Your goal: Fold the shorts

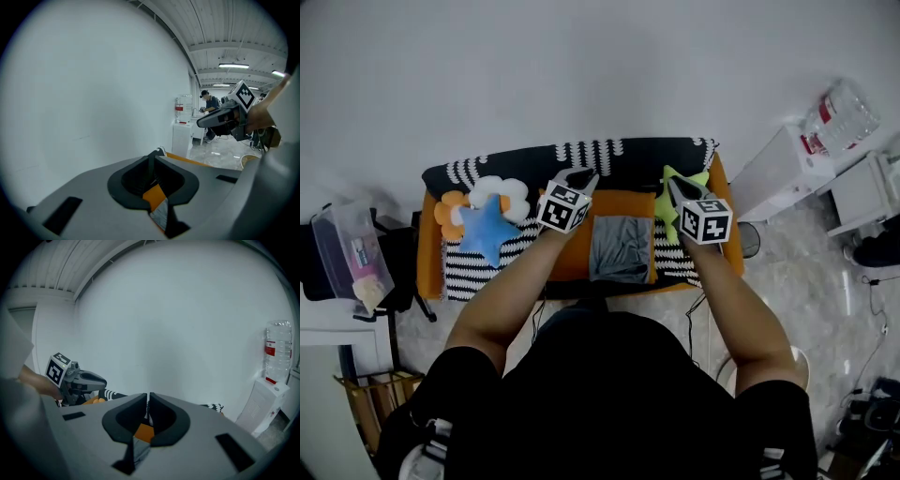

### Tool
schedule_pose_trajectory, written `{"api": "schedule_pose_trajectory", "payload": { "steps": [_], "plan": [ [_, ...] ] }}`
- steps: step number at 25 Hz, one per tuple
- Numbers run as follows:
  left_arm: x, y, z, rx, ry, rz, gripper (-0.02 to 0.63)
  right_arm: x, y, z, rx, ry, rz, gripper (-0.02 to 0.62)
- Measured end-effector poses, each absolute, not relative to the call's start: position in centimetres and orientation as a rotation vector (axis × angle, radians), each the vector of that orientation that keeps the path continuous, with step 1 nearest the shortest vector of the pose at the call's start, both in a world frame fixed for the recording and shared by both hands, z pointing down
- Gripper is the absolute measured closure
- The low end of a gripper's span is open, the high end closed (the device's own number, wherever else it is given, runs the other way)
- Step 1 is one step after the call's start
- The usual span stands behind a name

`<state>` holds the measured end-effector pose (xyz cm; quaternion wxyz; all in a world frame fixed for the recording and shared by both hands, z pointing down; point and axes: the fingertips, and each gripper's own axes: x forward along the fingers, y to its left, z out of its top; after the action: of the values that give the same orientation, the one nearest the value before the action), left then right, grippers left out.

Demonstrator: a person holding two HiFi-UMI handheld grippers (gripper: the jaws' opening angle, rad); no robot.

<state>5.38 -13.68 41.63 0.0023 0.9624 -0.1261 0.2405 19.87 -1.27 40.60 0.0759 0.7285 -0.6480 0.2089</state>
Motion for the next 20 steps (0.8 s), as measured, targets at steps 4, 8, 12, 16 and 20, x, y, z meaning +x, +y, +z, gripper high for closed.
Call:
{"api": "schedule_pose_trajectory", "payload": {
  "steps": [4,8,12,16,20],
  "plan": [
    [4.4,-13.9,41.5,3.016,-0.396,0.764,0.554,19.7,-0.7,41.0,2.18,-1.915,0.639,0.577],
    [3.7,-13.7,41.5,3.012,-0.394,0.77,0.554,19.8,0.1,41.2,2.171,-1.899,0.644,0.578],
    [3.1,-13.5,41.8,3.005,-0.387,0.777,0.554,19.8,0.8,41.5,2.164,-1.878,0.646,0.578],
    [2.7,-13.5,42.1,2.997,-0.394,0.783,0.554,19.9,0.9,41.6,2.177,-1.873,0.652,0.578],
    [2.2,-13.3,42.2,2.995,-0.402,0.782,0.554,19.4,0.9,41.7,2.17,-1.878,0.654,0.579]
  ]
}}
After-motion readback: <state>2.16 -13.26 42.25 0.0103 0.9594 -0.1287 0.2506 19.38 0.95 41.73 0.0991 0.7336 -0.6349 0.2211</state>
